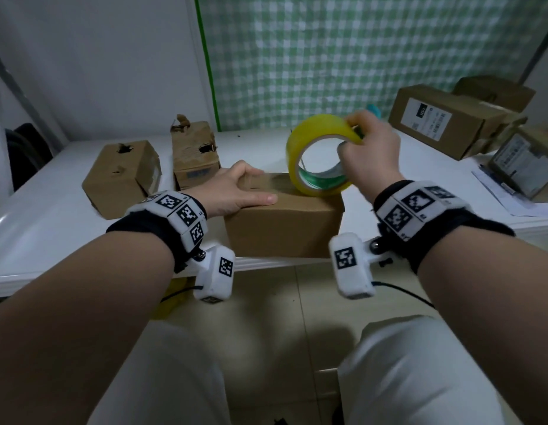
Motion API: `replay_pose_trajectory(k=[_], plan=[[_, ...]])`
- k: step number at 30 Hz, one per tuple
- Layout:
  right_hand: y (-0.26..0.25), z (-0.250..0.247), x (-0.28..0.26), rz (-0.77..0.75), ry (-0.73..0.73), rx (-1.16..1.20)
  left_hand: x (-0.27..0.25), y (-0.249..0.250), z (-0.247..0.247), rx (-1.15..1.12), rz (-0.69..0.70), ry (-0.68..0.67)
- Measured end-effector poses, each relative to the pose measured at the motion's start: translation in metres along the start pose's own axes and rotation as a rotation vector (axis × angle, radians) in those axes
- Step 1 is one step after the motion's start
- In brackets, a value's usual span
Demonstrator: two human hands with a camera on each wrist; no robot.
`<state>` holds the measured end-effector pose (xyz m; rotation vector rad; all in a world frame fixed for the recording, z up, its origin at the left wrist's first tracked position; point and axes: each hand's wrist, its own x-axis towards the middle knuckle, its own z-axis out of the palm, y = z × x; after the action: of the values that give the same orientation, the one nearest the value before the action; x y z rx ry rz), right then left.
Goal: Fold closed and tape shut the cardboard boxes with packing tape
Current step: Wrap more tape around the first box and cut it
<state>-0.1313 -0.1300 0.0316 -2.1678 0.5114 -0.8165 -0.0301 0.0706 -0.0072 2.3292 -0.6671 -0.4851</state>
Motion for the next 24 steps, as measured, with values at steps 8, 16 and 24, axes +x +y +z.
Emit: replay_pose_trajectory(k=[8, 16, 24], plan=[[0.010, -0.020, 0.006, -0.032, -0.018, -0.100, -0.001, 0.006, -0.004, 0.198, 0.060, 0.027], [0.030, 0.000, -0.012, 0.264, -0.097, 0.190, 0.002, 0.035, 0.007, 0.436, 0.259, 0.071], [0.037, 0.010, -0.009, 0.308, -0.005, 0.446, 0.005, 0.036, 0.013, 0.373, 0.329, 0.104]])
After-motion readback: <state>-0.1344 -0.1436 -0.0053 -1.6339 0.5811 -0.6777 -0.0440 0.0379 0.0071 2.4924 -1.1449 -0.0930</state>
